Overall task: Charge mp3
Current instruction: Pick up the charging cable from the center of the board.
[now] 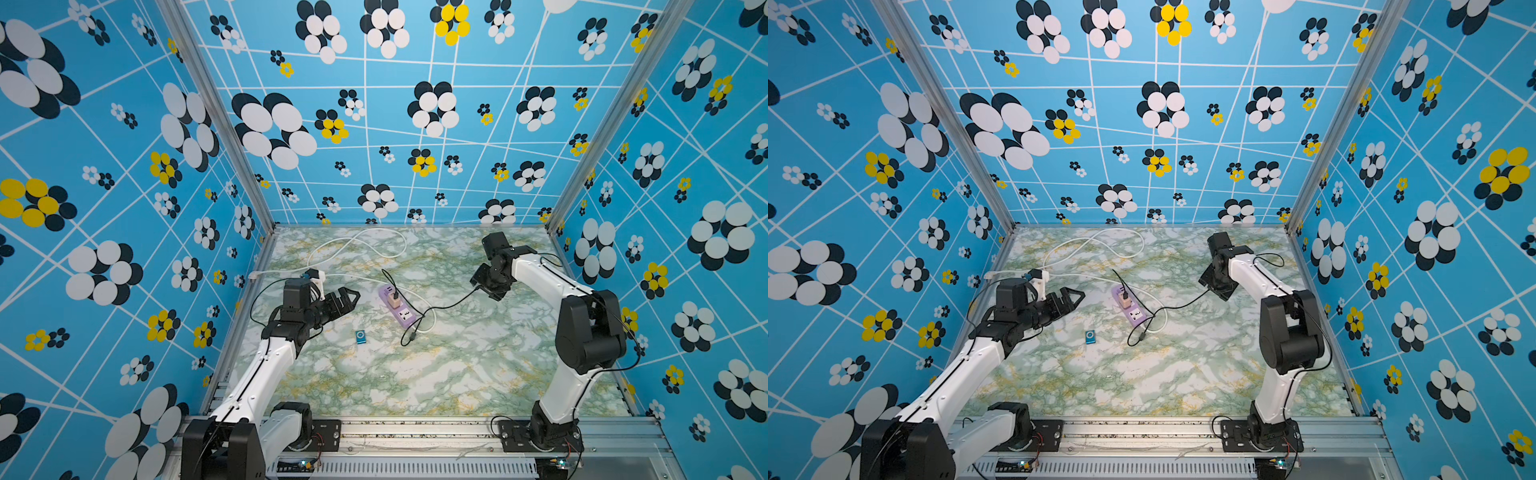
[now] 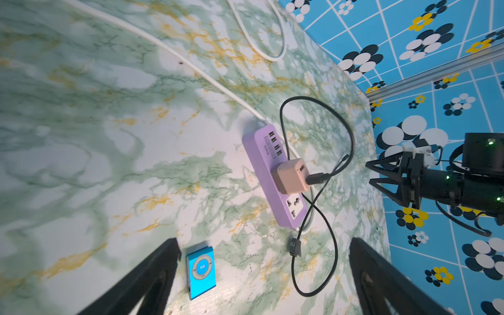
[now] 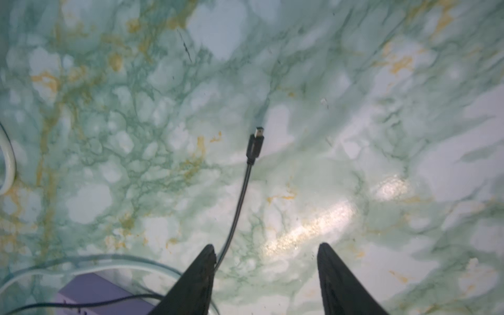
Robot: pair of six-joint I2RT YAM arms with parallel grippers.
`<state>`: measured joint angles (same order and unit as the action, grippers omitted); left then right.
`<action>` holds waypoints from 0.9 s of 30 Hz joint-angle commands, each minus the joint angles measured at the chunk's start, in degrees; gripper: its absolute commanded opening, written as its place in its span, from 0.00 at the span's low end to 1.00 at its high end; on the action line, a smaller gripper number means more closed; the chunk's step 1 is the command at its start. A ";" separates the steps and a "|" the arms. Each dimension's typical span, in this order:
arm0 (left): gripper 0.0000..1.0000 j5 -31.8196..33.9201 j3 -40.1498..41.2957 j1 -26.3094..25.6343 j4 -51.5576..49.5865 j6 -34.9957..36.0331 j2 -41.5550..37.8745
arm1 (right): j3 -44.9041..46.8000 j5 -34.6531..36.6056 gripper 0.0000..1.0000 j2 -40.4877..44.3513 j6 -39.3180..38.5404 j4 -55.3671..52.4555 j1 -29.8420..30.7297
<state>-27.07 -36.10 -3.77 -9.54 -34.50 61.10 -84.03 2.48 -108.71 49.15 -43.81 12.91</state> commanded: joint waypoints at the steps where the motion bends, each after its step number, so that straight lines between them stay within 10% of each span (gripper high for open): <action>1: 1.00 3.37 0.92 -0.36 -4.57 -0.62 -2.03 | -5.30 3.83 0.59 -7.19 4.28 -6.72 -0.68; 9: 1.00 3.38 3.39 -0.80 -3.84 -2.34 -5.64 | -16.64 4.12 0.44 -19.26 4.39 -9.61 -0.78; 19: 1.00 -0.42 0.87 -2.68 -5.79 -2.35 -6.53 | -14.15 1.82 0.00 -15.41 -0.72 -4.50 -1.06; 27: 0.99 -5.03 -9.53 -13.41 10.94 9.85 -6.22 | 7.46 -31.44 0.00 15.08 -44.52 35.01 2.00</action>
<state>-30.02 -41.15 -14.68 -8.88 -31.66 55.29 -79.42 -12.78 -102.65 27.35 -26.33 12.58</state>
